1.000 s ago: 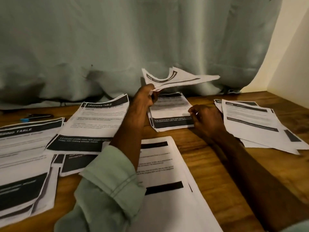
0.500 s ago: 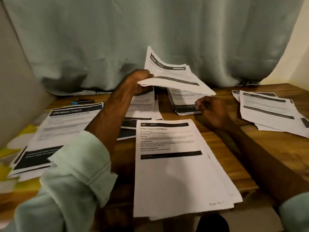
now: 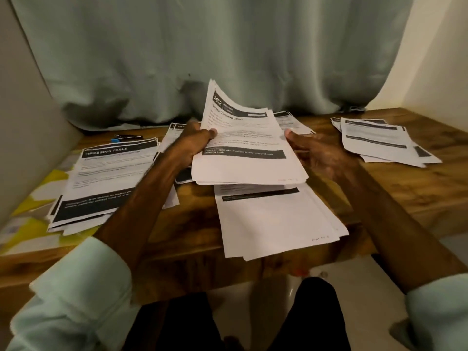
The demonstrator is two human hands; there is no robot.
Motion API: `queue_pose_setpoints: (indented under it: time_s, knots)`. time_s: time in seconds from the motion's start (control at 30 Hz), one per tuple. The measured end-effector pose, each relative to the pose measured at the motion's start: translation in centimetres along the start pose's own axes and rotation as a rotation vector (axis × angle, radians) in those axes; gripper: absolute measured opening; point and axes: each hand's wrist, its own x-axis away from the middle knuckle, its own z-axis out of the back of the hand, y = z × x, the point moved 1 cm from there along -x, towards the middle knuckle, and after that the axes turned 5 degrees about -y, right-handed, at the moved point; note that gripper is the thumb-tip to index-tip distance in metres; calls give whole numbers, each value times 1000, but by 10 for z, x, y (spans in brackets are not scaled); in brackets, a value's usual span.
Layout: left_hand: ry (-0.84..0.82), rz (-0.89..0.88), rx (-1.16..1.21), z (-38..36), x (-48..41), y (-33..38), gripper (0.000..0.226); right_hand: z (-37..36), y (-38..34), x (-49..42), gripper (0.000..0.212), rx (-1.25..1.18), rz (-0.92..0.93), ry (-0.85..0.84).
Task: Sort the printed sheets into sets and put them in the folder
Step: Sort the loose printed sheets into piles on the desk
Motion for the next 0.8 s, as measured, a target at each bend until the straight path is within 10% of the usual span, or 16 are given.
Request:
queue_pose_setpoints:
  time_s: [0.2, 0.43, 0.6, 0.8]
  knots:
    - [-86, -25, 113, -19, 17, 4, 6, 8, -2, 18, 36, 104, -42, -35]
    - [-144, -52, 28, -22, 21, 19, 27, 28, -19, 24, 31, 212, -46, -24]
    - [-194, 19, -301, -22, 19, 3, 23, 51, -9, 29, 28, 423, -216, -133]
    - [120, -74, -972, -46, 17, -2, 50, 52, 21, 18, 40, 874, -177, 6]
